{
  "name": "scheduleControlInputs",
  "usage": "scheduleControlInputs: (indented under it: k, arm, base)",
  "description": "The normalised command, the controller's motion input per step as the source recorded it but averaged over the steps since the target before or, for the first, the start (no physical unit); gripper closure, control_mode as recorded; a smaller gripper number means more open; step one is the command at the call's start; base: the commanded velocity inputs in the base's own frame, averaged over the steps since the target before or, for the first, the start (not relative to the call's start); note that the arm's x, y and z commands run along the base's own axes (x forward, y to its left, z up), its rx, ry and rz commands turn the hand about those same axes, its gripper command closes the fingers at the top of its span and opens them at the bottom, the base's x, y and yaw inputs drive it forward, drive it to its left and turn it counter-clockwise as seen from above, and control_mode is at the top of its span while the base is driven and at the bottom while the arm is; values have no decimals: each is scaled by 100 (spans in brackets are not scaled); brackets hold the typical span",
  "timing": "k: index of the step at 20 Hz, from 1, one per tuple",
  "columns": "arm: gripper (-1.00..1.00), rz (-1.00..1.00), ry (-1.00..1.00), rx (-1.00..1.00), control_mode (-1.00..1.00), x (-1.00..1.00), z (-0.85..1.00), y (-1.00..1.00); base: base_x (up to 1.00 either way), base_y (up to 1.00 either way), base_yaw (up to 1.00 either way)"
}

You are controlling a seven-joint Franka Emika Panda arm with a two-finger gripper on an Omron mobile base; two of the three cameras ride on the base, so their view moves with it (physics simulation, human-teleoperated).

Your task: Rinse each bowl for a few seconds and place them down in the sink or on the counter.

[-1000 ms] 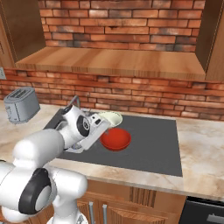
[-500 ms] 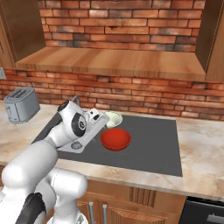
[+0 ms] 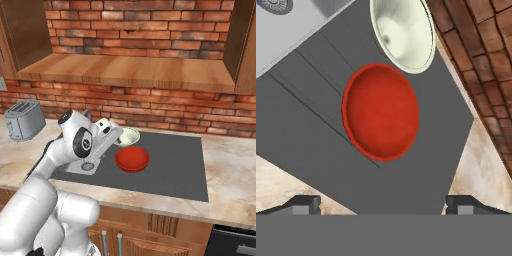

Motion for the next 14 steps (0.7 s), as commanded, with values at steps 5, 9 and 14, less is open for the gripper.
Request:
scheduleControlInputs:
  k: [5, 9, 14]
  arm:
    - [-100, 1, -9, 2, -100, -42, 34, 0]
    - [-100, 2, -10, 3, -100, -51, 34, -4]
    - [-100, 3, -6, 5, -100, -49, 46, -9]
  base:
    - [0, 0, 0]
    - [0, 0, 0]
    - [0, 0, 0]
